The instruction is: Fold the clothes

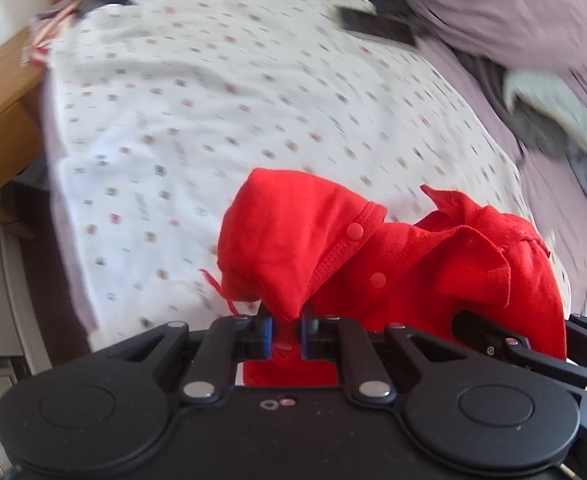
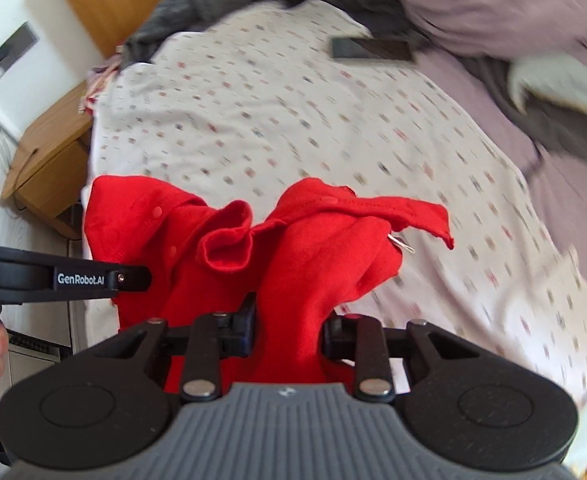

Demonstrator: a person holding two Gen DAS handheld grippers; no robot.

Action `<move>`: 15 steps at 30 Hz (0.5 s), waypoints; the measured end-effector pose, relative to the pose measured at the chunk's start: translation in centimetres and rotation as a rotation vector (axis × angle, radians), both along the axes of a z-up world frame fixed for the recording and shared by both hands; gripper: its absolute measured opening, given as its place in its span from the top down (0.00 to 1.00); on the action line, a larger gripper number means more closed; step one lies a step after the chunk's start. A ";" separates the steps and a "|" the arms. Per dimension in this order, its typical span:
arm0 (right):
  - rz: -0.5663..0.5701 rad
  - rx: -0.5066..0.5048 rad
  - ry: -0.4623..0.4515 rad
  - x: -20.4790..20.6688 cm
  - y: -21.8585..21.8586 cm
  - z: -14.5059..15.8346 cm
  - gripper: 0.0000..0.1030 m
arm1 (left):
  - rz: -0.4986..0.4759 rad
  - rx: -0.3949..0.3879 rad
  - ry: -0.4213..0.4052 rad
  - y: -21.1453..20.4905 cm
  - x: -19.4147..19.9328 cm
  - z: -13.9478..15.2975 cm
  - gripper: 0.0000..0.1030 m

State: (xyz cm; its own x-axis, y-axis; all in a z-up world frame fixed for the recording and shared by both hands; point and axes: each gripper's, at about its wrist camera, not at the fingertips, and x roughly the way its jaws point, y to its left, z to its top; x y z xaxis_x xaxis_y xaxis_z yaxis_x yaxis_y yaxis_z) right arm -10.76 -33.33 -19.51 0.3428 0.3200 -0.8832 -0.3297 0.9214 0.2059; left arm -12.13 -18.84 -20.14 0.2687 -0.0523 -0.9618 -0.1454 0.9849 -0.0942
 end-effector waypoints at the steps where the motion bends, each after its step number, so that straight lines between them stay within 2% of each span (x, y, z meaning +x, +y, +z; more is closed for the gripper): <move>1: -0.030 -0.010 0.020 -0.7 -0.8 -0.9 0.68 | -0.029 0.000 0.008 -1.1 -0.3 -1.1 0.90; 7: -0.150 -0.041 0.084 -3.1 -2.9 -6.5 0.68 | -0.109 0.016 0.050 -3.6 -1.1 -6.6 0.88; 8: -0.183 -0.043 0.093 -3.4 -3.0 -7.4 0.65 | -0.113 0.017 0.051 -3.6 -1.1 -7.0 0.86; 10: -0.243 -0.088 0.107 -3.4 -2.9 -8.4 0.56 | -0.119 0.019 0.053 -3.7 -1.0 -7.9 0.81; 12: -0.299 -0.148 0.120 -3.2 -2.6 -8.9 0.23 | -0.115 0.014 0.074 -3.4 -0.6 -8.0 0.77; 14: -0.319 -0.185 0.106 -3.3 -2.5 -8.5 0.22 | -0.112 0.021 0.106 -3.0 -0.1 -7.7 0.68; 15: -0.321 -0.202 0.089 -3.4 -2.5 -7.8 0.22 | -0.108 0.029 0.124 -2.7 0.2 -7.4 0.68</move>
State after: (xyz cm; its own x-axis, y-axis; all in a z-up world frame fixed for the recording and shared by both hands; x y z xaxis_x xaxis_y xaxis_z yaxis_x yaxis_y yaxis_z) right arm -14.17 -35.87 -27.33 0.3167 0.0257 -0.9482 -0.0071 0.9997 0.0247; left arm -11.97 -21.58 -27.58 0.1420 -0.0467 -0.9888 -0.0470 0.9974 -0.0539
